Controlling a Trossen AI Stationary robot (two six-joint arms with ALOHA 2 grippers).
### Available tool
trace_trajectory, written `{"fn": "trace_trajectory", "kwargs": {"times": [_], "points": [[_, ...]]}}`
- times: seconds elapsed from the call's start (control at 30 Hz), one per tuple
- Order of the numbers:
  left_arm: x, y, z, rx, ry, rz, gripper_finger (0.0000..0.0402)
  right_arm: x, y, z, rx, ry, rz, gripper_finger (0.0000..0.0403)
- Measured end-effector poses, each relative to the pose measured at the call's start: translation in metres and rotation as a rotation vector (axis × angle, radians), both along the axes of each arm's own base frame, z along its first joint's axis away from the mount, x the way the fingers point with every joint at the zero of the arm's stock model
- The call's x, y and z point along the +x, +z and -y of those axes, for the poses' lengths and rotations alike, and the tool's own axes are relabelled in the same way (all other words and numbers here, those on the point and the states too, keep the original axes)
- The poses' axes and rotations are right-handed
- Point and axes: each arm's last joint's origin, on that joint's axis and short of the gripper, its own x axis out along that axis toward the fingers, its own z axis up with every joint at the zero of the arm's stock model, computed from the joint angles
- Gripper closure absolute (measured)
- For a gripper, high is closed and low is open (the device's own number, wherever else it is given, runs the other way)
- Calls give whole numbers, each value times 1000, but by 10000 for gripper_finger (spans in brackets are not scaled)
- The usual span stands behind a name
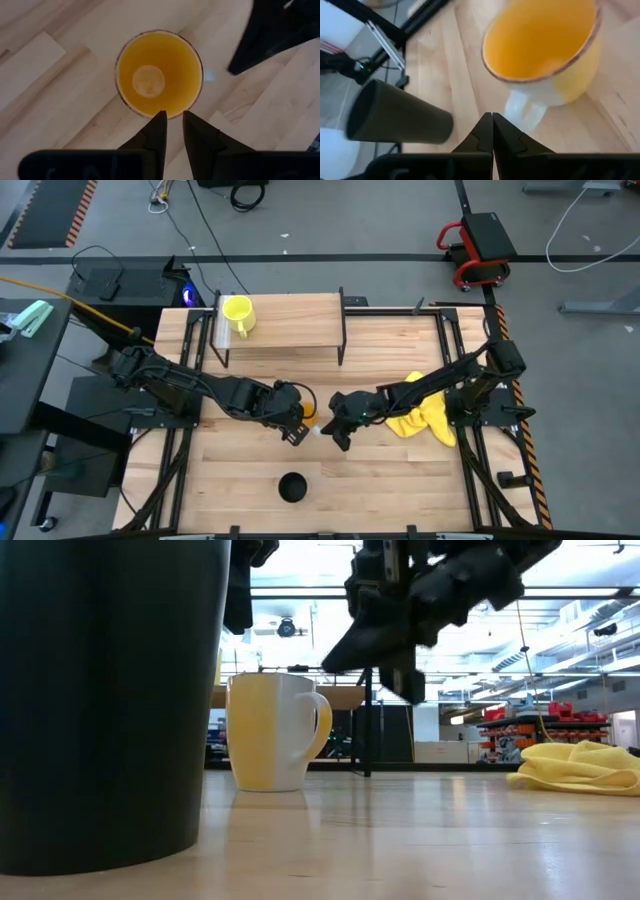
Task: Stack small to large cups/mugs on shelf
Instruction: Put the orange mug on the shelf
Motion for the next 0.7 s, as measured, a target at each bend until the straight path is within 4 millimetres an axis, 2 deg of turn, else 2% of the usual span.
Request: {"fn": "trace_trajectory", "kwargs": {"times": [0.2, 0.37, 0.53, 0.7], "points": [[2, 0, -11, -1, 16, -11, 321, -28, 42, 3, 3, -15, 5, 393], [5, -1, -23, -55, -18, -33, 315, -51, 68, 9, -9, -35, 5, 392], [5, -2, -40, -39, -11, -59, 306, -69, 77, 6, -36, -47, -40, 389], [5, -2, -55, -43, -1, -82, 299, -76, 72, -4, -95, -72, -91, 369]]}}
